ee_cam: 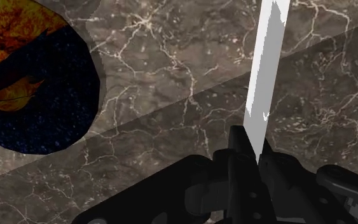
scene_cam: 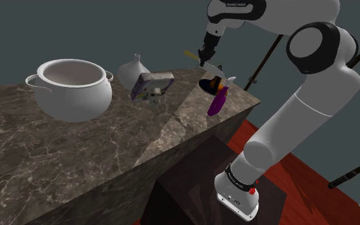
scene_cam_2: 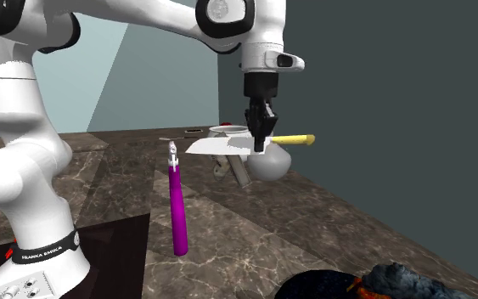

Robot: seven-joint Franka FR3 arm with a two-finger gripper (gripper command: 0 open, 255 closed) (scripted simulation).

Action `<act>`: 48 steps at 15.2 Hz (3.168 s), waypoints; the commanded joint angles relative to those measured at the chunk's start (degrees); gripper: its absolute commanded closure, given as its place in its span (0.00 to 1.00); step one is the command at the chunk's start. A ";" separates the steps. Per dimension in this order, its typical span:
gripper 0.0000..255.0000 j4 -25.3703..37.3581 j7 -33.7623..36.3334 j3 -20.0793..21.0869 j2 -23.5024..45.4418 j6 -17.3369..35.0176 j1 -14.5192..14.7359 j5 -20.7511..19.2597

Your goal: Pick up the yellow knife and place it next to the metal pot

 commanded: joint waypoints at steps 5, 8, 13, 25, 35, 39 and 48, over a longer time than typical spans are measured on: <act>1.00 4.96 -0.10 -0.03 0.25 -4.74 -0.02 0.06; 1.00 2.62 2.67 1.38 -2.24 -4.84 1.24 -0.41; 1.00 -3.32 9.59 5.22 -7.58 -4.20 4.15 -0.87; 1.00 -10.61 26.04 15.57 -14.53 -3.86 10.75 1.26; 1.00 -9.63 39.93 24.77 -13.80 -3.72 16.17 3.94; 1.00 -7.46 45.65 28.47 -11.79 -3.66 18.28 4.52; 1.00 1.34 59.12 36.60 -3.56 -4.01 23.14 3.39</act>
